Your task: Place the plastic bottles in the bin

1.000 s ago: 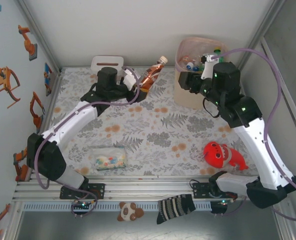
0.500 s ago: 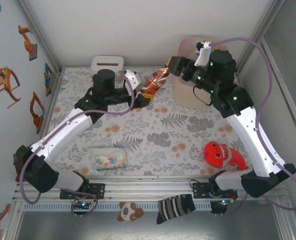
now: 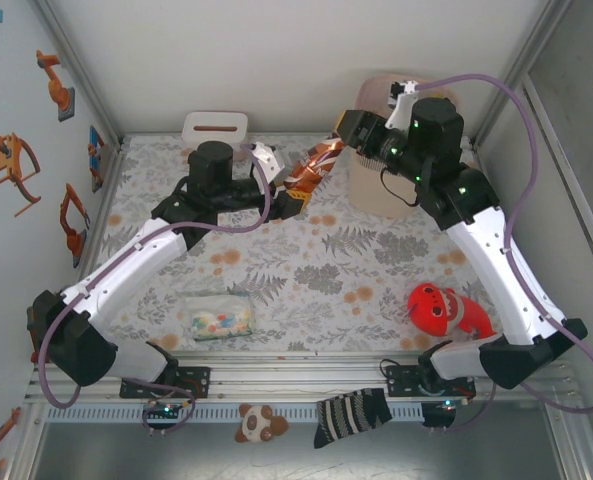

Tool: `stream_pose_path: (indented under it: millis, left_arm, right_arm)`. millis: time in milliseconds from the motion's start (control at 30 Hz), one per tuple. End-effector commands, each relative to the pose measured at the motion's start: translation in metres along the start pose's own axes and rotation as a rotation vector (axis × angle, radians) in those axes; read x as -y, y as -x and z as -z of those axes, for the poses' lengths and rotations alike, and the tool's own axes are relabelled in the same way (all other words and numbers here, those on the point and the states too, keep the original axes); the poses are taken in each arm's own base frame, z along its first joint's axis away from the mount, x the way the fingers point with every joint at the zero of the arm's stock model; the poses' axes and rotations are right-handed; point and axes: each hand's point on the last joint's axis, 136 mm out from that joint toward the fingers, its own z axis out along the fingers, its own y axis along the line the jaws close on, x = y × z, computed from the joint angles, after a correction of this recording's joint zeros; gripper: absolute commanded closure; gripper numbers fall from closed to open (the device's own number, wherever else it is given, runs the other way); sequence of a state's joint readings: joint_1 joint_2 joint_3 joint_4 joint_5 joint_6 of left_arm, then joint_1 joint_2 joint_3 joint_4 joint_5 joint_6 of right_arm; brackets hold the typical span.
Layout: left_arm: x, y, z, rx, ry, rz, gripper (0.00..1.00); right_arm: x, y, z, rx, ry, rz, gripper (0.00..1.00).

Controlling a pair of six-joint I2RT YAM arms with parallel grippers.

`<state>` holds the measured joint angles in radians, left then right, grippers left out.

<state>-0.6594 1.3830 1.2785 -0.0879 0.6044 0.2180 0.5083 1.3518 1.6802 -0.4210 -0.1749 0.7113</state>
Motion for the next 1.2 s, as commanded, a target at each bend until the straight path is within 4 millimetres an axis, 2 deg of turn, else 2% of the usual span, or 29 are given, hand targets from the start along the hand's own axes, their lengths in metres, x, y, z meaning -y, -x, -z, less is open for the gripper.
stream_pose_path:
  millis: [0,233,300,367,633,967,1033,1100,1167]
  left_arm:
    - [0.0105,0.0130,0.0058,0.040,-0.030,-0.016,0.53]
    - [0.0095,0.0169,0.0068,0.053,-0.019,-0.017,0.50]
    - [0.0097,0.0181,0.0078,0.057,-0.016,-0.017,0.50]
    - [0.0100,0.0198,0.0088,0.063,-0.015,-0.020,0.50]
    - [0.0087,0.0195,0.0080,0.063,-0.011,-0.017,0.50]
    - [0.0049,0.0201,0.0072,0.063,0.008,-0.011,0.50]
    - [0.0049,0.0200,0.0074,0.063,0.008,-0.010,0.50]
    - [0.0044,0.0194,0.0076,0.061,0.012,-0.009,0.50]
    - [0.0043,0.0199,0.0077,0.064,0.013,-0.010,0.50]
  right_arm:
    - [-0.0109,0.0100,0.0019,0.041,0.035,0.002,0.62]
    - [-0.0101,0.0118,0.0016,0.048,0.027,0.014,0.71]
    - [-0.0108,0.0112,0.0014,0.044,0.030,0.023,0.69]
    - [-0.0107,0.0091,-0.0003,0.029,0.031,0.022,0.63]
    - [-0.0104,0.0073,-0.0029,0.021,0.034,0.015,0.63]
    - [-0.0109,0.0050,-0.0053,0.009,0.042,0.013,0.58]
    - [-0.0118,0.0038,-0.0060,0.002,0.047,0.013,0.55]
    - [-0.0111,0.0031,-0.0065,-0.001,0.044,0.013,0.55]
    - [-0.0088,0.0026,-0.0073,0.000,0.035,0.012,0.59]
